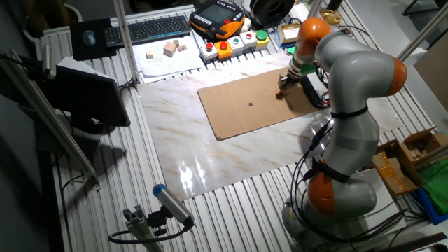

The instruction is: Hold a small block with the gripper and sweep it from left to right on the table

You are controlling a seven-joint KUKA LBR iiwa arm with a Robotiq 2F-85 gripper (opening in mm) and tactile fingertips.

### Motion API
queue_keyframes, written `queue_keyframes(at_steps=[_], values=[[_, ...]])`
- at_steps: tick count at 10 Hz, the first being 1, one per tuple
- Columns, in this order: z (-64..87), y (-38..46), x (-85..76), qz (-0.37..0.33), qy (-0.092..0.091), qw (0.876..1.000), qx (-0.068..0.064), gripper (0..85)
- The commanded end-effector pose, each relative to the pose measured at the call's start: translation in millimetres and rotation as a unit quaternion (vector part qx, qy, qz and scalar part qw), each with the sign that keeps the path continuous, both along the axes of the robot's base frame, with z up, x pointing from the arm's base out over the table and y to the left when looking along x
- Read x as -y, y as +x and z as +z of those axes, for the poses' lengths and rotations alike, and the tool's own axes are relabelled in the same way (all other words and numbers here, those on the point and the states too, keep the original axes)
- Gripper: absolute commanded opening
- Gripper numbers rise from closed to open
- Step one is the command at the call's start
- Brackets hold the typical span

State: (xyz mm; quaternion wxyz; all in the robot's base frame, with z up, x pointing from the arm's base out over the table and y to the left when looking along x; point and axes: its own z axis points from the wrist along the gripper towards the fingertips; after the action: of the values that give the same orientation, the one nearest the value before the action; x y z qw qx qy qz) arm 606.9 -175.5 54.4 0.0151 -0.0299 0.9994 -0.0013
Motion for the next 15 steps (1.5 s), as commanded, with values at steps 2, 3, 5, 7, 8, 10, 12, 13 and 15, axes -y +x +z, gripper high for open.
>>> queue_keyframes(at_steps=[2,3,5,7,8,10,12,13,15], values=[[0.2,0.2,-2.9,-0.005,0.000,1.000,-0.001,0.7],[0.9,0.2,-5.5,-0.008,0.000,1.000,-0.002,0.7],[1.7,-0.5,-9.2,-0.010,-0.001,1.000,-0.003,0.7],[1.7,-0.9,-11.9,-0.017,-0.003,1.000,-0.003,0.7],[1.4,-1.1,-13.3,-0.019,-0.003,1.000,-0.003,0.7],[1.1,-1.3,-16.0,-0.028,-0.003,1.000,-0.003,0.7],[1.2,-1.1,-18.2,-0.031,-0.002,1.000,-0.003,0.7],[1.0,-1.4,-19.4,-0.032,-0.002,0.999,-0.003,0.7],[0.6,-1.7,-21.2,-0.033,-0.003,0.999,-0.002,0.7]])
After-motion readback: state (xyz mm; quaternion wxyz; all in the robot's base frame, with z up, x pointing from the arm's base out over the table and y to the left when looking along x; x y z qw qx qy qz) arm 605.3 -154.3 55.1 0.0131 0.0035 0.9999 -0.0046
